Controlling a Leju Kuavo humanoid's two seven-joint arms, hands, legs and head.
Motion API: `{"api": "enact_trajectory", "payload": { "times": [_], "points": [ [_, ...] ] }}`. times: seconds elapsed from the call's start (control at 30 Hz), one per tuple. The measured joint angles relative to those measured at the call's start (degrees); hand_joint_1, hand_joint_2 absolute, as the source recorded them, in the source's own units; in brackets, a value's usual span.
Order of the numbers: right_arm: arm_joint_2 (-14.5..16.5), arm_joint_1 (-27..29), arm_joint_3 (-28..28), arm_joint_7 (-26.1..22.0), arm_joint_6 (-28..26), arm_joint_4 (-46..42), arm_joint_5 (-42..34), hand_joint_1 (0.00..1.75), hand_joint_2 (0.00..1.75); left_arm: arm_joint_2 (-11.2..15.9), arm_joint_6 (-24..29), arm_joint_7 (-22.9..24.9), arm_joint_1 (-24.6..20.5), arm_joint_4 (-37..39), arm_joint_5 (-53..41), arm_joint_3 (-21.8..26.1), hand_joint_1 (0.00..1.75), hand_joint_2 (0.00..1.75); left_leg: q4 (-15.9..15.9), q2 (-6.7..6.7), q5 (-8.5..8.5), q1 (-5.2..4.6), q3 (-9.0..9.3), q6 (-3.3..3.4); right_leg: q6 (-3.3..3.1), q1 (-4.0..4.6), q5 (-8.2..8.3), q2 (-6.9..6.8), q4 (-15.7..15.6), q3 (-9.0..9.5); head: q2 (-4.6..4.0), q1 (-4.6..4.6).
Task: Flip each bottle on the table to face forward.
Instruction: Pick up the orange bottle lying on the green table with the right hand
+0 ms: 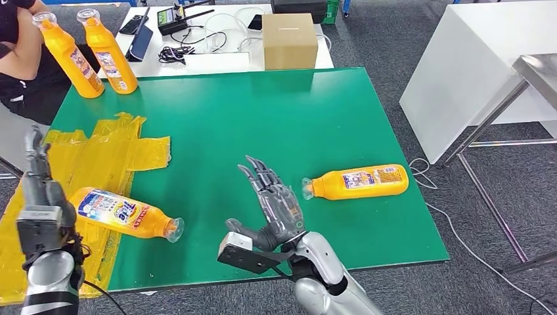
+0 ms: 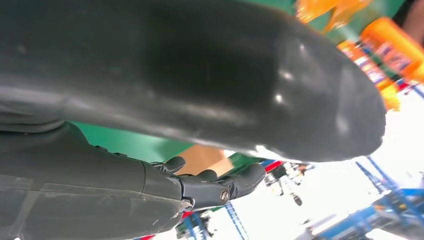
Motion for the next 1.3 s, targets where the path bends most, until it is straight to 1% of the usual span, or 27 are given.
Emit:
{"api": "enact_trajectory", "payload": {
  "times": [0.1, 0.17, 0.23, 0.3, 0.4, 0.47, 0.53, 0.6, 0.63, 0.7, 0.77, 0.9, 0.97, 1.03, 1.17, 1.3],
  "points": [
    [-1.61, 3.09, -2.37, -0.31, -0.94, -2.27, 0.82, 0.00, 1.75, -0.65, -3.51, 2.31, 1.10, -3.36, 5.38, 1.52, 0.00, 0.00, 0.00, -0.07, -0.01, -0.03, 0.01, 0.01, 0.01, -0.04, -0.01, -0.03, -0.03, 0.01, 0.00, 0.01],
    [-3.43, 6.83, -4.83, -0.32, -1.94, -4.78, 1.74, 0.00, 1.75, -1.04, -7.02, 5.17, 3.39, -6.03, 9.63, 1.82, 0.00, 0.00, 0.00, -0.15, -0.03, -0.07, -0.03, 0.03, 0.01, -0.05, -0.03, -0.06, -0.04, 0.00, 0.00, 0.01],
    [-5.66, 10.92, -7.94, -0.55, -2.72, -7.49, 2.22, 0.00, 1.75, -1.36, -9.22, 7.13, 6.19, -8.58, 11.89, 1.94, 0.00, 0.00, 0.00, -0.18, -0.06, -0.09, -0.13, 0.05, 0.01, -0.06, -0.03, -0.06, -0.04, -0.07, 0.00, 0.01],
    [-7.30, 13.87, -10.52, -0.91, -2.86, -9.59, 2.35, 0.00, 1.75, -1.62, -9.73, 7.70, 8.15, -10.46, 12.44, 2.02, 0.00, 0.00, 0.00, -0.17, -0.07, -0.09, -0.22, 0.05, 0.01, -0.06, -0.03, -0.05, -0.05, -0.17, 0.00, 0.01],
    [-8.39, 16.13, -12.46, -0.82, -2.70, -11.62, 2.93, 0.00, 1.75, -1.88, -10.13, 8.11, 9.43, -12.18, 12.72, 2.04, 0.00, 0.00, 0.00, -0.16, -0.07, -0.08, -0.22, 0.05, 0.01, -0.06, -0.02, -0.05, -0.06, -0.19, 0.00, 0.01],
    [-9.36, 17.60, -13.62, 1.01, -2.86, -12.96, 4.75, 0.00, 1.75, -2.04, -11.24, 8.84, 10.41, -13.21, 13.20, 2.02, 0.00, 0.00, 0.00, -0.17, -0.07, -0.08, -0.16, 0.04, 0.00, -0.05, -0.03, -0.06, -0.06, -0.16, 0.00, 0.00],
    [-11.26, 20.51, -15.70, 4.26, -3.47, -15.15, 7.54, 0.00, 1.75, -2.31, -12.75, 9.59, 12.41, -14.85, 13.74, 1.98, 0.00, 0.00, 0.00, -0.18, -0.07, -0.06, -0.12, 0.04, 0.00, -0.05, -0.04, -0.07, -0.06, -0.14, 0.00, -0.02],
    [-13.79, 24.67, -19.38, 6.59, -3.86, -17.83, 9.46, 0.00, 1.75, -2.74, -13.91, 9.95, 15.04, -16.85, 14.07, 1.77, 0.00, 0.00, 0.00, -0.19, -0.09, -0.06, -0.17, 0.05, 0.00, -0.06, -0.06, -0.08, -0.06, -0.16, 0.00, -0.02],
    [-14.92, 26.72, -21.83, 6.92, -3.57, -19.06, 9.93, 0.00, 1.75, -2.94, -14.26, 10.03, 16.23, -17.74, 14.16, 1.57, 0.00, 0.00, 0.00, -0.20, -0.11, -0.07, -0.21, 0.07, 0.00, -0.06, -0.06, -0.08, -0.06, -0.18, 0.00, -0.02],
    [-16.36, 30.08, -27.51, 6.02, -1.72, -21.03, 10.70, 0.00, 1.75, -3.27, -14.59, 10.09, 17.97, -19.18, 14.21, 1.00, 0.00, 0.00, 0.00, -0.20, -0.17, -0.10, -0.25, 0.12, 0.01, -0.07, -0.07, -0.07, -0.07, -0.21, 0.00, -0.01],
    [-16.70, 32.06, -33.58, 3.97, 1.07, -21.89, 11.85, 0.00, 1.75, -3.48, -14.74, 10.12, 18.95, -20.13, 14.21, 0.40, 0.00, 0.00, 0.00, -0.20, -0.21, -0.14, -0.24, 0.15, 0.02, -0.08, -0.07, -0.07, -0.09, -0.22, 0.00, -0.01],
    [-16.58, 32.78, -45.84, 0.50, 5.40, -21.27, 17.32, 0.00, 1.75, -3.76, -14.87, 10.37, 19.78, -21.12, 14.35, -0.75, 0.00, 0.00, 0.00, -0.20, -0.20, -0.17, -0.17, 0.18, 0.04, -0.09, -0.05, -0.07, -0.09, -0.17, 0.00, -0.02],
    [-16.64, 32.03, -50.69, 0.05, 6.29, -19.67, 20.54, 0.00, 1.75, -3.86, -15.04, 10.66, 19.82, -21.21, 14.36, -1.23, 0.00, 0.00, 0.00, -0.20, -0.17, -0.17, -0.12, 0.20, 0.04, -0.09, -0.02, -0.06, -0.09, -0.12, 0.00, -0.03],
    [-16.88, 30.88, -54.68, -0.48, 7.41, -17.53, 22.21, 0.00, 1.75, -3.92, -15.30, 10.97, 19.76, -21.21, 14.36, -1.76, 0.00, 0.00, 0.00, -0.19, -0.15, -0.17, -0.08, 0.20, 0.04, -0.09, -0.01, -0.06, -0.09, -0.08, 0.00, -0.03],
    [-17.98, 28.19, -59.56, -1.08, 9.42, -13.26, 22.94, 0.00, 1.75, -3.94, -15.54, 11.28, 19.37, -21.21, 14.40, -2.75, 0.00, 0.00, 0.01, -0.18, -0.13, -0.16, -0.04, 0.20, 0.04, -0.08, 0.00, -0.06, -0.09, -0.03, 0.00, -0.03],
    [-18.93, 26.19, -60.89, -1.22, 10.29, -10.72, 23.11, 0.00, 1.75, -3.94, -15.68, 11.65, 18.99, -21.21, 14.49, -3.28, 0.00, 0.00, 0.01, -0.16, -0.13, -0.16, -0.03, 0.20, 0.04, -0.08, 0.00, -0.05, -0.09, -0.02, 0.00, -0.03]
  ]
}}
